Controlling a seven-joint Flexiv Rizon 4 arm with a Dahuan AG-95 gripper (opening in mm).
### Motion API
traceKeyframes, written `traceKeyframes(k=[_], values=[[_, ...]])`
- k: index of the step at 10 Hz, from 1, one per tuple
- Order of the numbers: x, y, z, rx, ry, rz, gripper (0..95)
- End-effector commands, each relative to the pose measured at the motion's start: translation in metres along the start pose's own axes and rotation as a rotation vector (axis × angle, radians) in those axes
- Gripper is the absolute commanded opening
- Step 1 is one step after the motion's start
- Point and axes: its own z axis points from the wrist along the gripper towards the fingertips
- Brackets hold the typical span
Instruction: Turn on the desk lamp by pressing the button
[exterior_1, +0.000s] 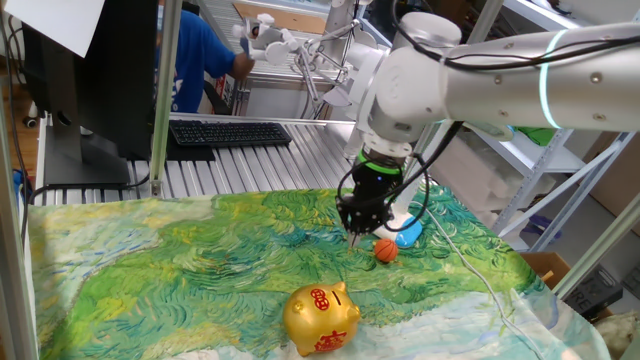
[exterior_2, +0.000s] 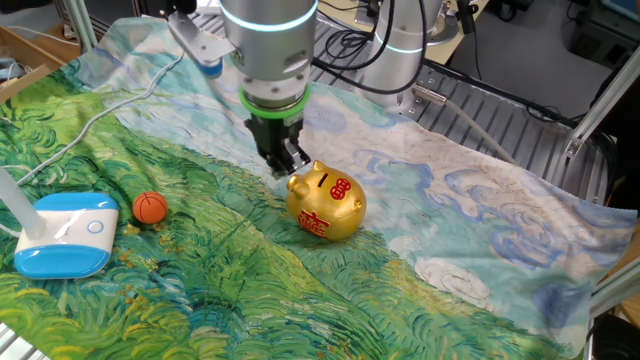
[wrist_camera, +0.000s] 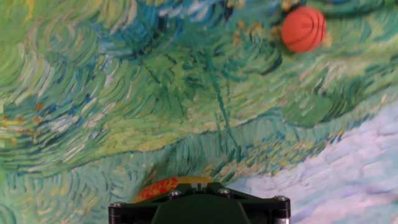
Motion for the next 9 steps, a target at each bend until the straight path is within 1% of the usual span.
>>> traceKeyframes(k=[1,3,5,6,7,8,9], values=[[-0.013,-0.007,-0.002,0.028,-0.022,-0.030,0.0],[-0.033,-0.020,0.002,0.029,-0.023,-0.020,0.0],[-0.050,-0.033,0.007,0.040,-0.025,-0.015,0.0],[-0.056,-0.040,0.010,0.039,-0.019,-0.008,0.0],[-0.060,-0.049,0.017,0.038,-0.019,0.008,0.0],[-0.062,-0.051,0.019,0.036,-0.014,0.019,0.0],[-0.063,-0.051,0.019,0.047,-0.021,0.012,0.0]])
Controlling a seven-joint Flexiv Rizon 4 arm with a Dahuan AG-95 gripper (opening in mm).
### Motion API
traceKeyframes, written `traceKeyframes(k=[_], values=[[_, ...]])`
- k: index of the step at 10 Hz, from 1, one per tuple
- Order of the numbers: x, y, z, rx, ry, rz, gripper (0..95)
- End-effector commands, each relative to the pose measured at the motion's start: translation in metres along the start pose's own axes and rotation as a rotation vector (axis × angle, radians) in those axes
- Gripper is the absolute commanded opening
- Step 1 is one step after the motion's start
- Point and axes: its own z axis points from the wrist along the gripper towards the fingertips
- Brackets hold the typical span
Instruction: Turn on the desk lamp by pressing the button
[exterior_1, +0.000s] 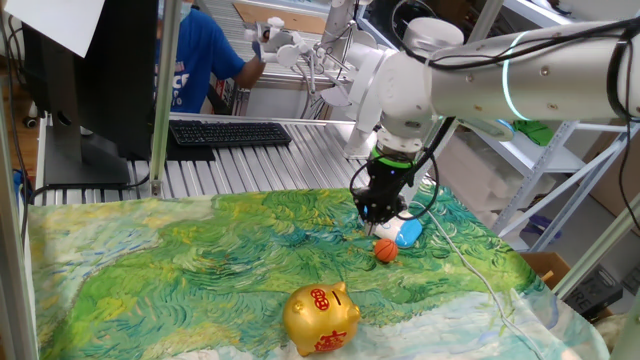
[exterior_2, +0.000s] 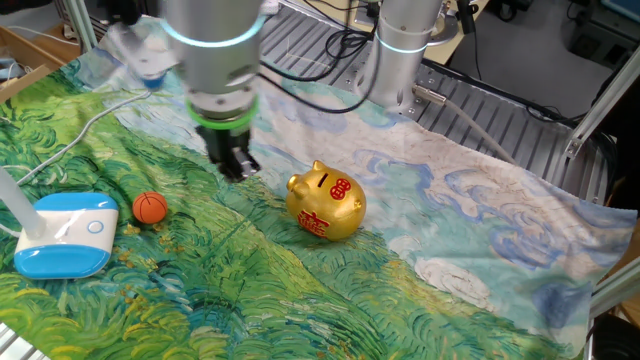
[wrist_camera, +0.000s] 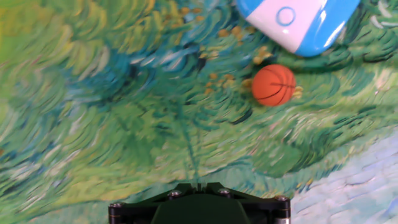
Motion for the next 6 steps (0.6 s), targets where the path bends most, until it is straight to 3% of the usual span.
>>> traceKeyframes(k=[1,5,6], values=[[-0.005,-0.002,-0.004,0.007,-0.018,-0.007,0.0],[-0.028,-0.009,-0.013,0.005,-0.056,-0.109,0.0],[-0.031,-0.005,-0.005,0.022,-0.121,-0.107,0.0]])
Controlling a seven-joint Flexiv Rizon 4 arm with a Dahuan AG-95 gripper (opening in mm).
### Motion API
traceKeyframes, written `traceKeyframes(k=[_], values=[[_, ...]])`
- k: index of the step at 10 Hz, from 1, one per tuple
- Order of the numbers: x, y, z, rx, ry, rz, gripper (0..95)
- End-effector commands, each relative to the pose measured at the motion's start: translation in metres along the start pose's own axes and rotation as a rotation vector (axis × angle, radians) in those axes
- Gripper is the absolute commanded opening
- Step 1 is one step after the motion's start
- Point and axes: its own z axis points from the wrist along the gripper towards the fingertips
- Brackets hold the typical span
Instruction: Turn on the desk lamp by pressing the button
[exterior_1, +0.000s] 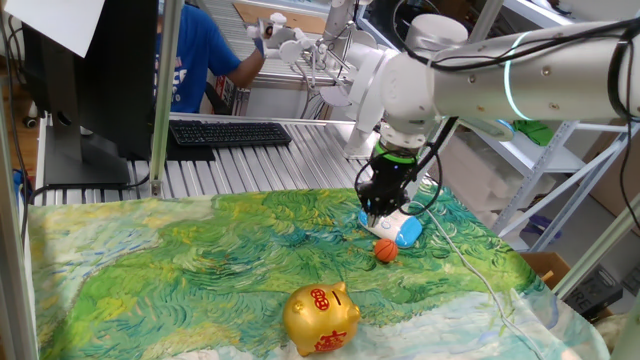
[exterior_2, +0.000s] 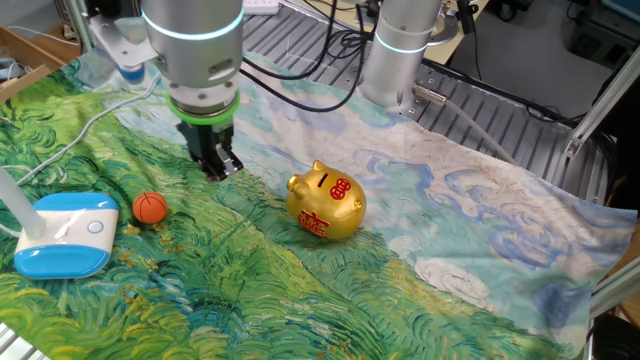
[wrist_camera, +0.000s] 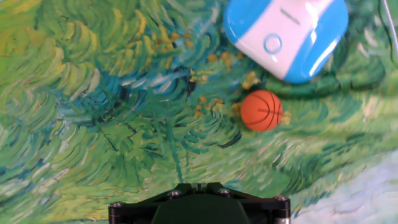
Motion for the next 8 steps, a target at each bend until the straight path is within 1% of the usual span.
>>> traceKeyframes(k=[1,2,3,4,5,6,8], values=[[-0.0073,0.0036,0.0106,0.046,-0.084,-0.030,0.0],[-0.0078,0.0042,0.0121,0.056,-0.097,-0.037,0.0],[-0.0088,0.0036,0.0114,0.069,-0.105,-0.046,0.0],[-0.0114,0.0031,0.0121,0.074,-0.113,-0.060,0.0],[-0.0127,0.0031,0.0130,0.080,-0.127,-0.064,0.0],[-0.0127,0.0032,0.0132,0.085,-0.133,-0.065,0.0],[-0.0127,0.0032,0.0132,0.089,-0.134,-0.048,0.0]])
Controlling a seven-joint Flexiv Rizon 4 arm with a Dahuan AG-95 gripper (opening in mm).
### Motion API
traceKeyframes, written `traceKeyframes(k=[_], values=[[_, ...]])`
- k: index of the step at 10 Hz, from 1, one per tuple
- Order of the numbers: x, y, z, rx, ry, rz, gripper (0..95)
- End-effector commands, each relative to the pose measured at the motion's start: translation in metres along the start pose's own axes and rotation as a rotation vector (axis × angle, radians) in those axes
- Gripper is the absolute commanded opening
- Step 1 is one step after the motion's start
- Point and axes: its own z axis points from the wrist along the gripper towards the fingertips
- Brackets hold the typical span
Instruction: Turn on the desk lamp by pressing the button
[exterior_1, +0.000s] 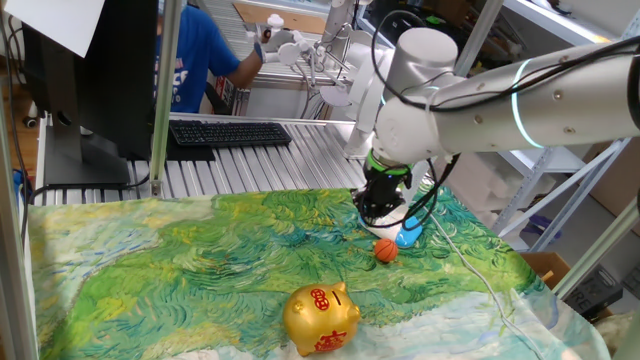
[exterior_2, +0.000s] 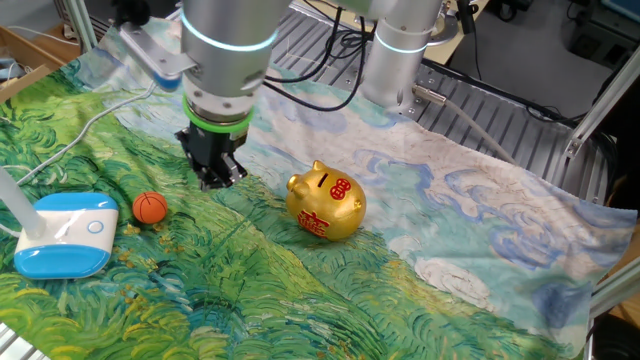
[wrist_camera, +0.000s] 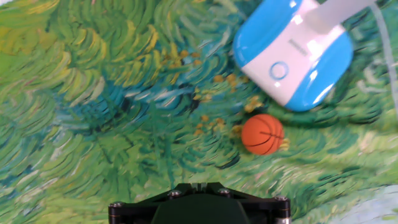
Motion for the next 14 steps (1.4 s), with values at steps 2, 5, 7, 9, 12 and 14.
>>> traceKeyframes(k=[2,5,7,9,12,14], values=[[0.0001,0.0000,-0.0005,0.005,0.001,0.004,0.0],[0.0001,0.0000,-0.0005,0.005,0.024,0.058,0.0],[0.0001,0.0000,-0.0005,0.020,0.035,0.100,0.0],[0.0001,0.0000,-0.0005,0.044,0.051,0.147,0.0],[0.0001,0.0000,-0.0005,0.040,0.089,0.166,0.0],[0.0001,0.0000,-0.0005,0.024,0.085,0.159,0.0]])
